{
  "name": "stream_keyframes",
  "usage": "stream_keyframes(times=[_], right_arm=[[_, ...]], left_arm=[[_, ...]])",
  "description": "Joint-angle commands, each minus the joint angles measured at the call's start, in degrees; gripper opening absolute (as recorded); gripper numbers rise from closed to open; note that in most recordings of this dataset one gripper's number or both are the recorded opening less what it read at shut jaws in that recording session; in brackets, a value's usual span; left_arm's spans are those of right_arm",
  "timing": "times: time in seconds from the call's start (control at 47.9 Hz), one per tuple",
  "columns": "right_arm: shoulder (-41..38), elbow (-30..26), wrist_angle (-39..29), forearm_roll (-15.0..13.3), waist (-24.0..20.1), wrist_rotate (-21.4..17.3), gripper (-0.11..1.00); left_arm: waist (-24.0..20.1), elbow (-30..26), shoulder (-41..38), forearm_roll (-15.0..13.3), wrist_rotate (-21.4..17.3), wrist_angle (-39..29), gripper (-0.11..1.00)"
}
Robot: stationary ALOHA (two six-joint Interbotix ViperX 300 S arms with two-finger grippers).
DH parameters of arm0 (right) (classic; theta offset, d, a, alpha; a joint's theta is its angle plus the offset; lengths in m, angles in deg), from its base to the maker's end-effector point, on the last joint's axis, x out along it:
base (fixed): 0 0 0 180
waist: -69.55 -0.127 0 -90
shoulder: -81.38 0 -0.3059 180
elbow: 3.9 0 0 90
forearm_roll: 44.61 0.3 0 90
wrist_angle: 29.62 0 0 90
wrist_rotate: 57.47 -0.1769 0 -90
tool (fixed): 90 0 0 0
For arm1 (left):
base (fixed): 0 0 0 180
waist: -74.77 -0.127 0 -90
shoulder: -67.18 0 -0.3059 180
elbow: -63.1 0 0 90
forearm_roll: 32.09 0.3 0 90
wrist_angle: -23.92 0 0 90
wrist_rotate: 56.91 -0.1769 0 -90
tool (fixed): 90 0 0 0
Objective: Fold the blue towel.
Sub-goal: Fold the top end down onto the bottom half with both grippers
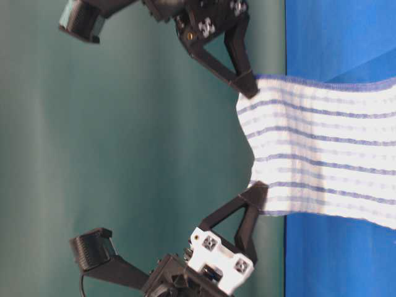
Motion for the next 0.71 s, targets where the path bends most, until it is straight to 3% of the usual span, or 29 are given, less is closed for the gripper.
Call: stream_keyframes(times=[0.0, 0.396, 0.689], right_arm=[[1.76, 0.00, 0.18, 1.23, -2.64, -0.09, -0.02], [1.14, 0.88, 0.44, 7.03, -16.00, -0.18, -0.02], [-3.78, 0.09, 1.67, 11.25, -22.24, -0.18, -0.02]], left_arm=[[3.08, -0.53, 1.41, -0.18, 1.76, 0.26, 0.04], [15.21, -0.18, 0.88, -0.18, 8.09, 1.58, 0.04], [22.24, -0.70, -2.20, -0.26, 9.76, 6.77, 0.04]])
